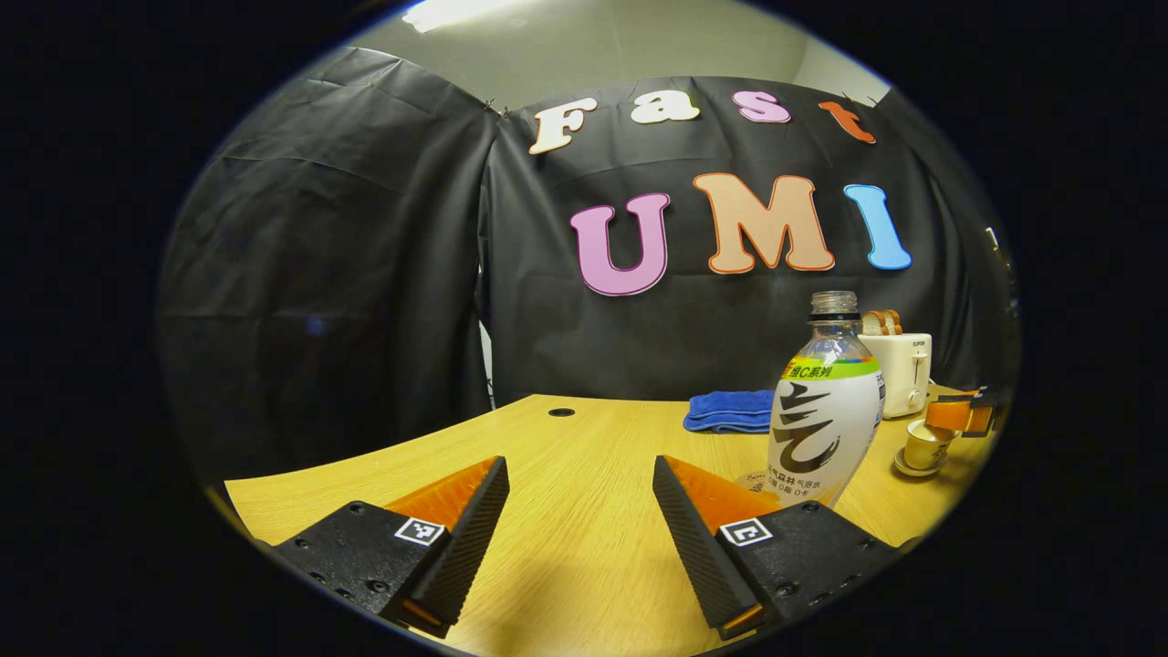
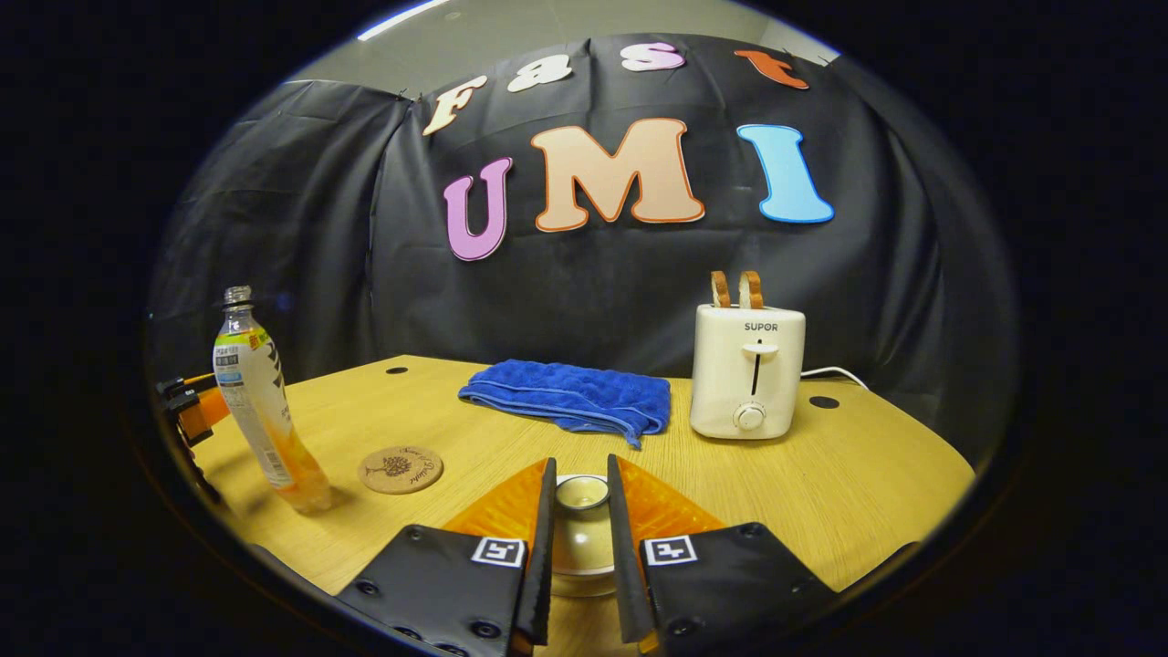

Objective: Open the teacup lid with one hand, grasp the water bottle and pour water into the teacup with the other hand; after pouring, place the water bottle on the coaster and then close the teacup lid.

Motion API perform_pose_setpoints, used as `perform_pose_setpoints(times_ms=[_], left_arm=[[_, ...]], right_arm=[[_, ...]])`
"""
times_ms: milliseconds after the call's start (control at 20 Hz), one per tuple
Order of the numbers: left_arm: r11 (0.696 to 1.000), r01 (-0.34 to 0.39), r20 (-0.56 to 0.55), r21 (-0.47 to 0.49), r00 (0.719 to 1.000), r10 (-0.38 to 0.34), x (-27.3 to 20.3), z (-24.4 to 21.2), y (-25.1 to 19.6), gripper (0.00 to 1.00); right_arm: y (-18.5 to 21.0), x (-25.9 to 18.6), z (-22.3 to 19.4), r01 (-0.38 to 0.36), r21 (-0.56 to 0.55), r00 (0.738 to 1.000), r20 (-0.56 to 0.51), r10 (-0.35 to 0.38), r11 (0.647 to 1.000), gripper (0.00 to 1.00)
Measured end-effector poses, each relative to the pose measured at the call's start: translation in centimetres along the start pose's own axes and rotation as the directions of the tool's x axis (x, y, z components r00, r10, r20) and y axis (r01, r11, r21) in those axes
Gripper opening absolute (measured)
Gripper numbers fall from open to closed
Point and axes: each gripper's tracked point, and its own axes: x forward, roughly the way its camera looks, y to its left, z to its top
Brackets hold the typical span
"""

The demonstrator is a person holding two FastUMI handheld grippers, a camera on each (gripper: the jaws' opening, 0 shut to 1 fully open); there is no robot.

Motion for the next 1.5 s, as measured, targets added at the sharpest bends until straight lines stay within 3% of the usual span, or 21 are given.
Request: perform_pose_setpoints(times_ms=[400, 900, 1300, 1500], left_arm=[[1.0, 0.009, 0.001, -0.001, 1.0, -0.009, 0.0, 0.0, -0.2, 0.93], [0.997, 0.078, 0.005, -0.003, 0.997, -0.078, -0.8, 0.1, -1.0, 0.93], [0.975, 0.224, 0.011, -0.004, 0.975, -0.223, -2.8, 0.2, -3.0, 0.93], [0.931, 0.364, 0.016, -0.005, 0.931, -0.364, -4.1, 0.4, -5.8, 0.93]], right_arm=[[-0.5, -1.5, 1.7, 0.019, 0.01, 0.992, 0.125, -0.02, 1.0, 0.33], [-2.6, -4.3, 1.8, 0.086, 0.024, 0.985, 0.151, -0.088, 0.996, 0.33], [-4.7, -7.2, 1.7, 0.15, 0.032, 0.975, 0.159, -0.154, 0.988, 0.33], [-5.4, -8.2, 1.6, 0.156, 0.033, 0.974, 0.159, -0.16, 0.987, 0.33]])
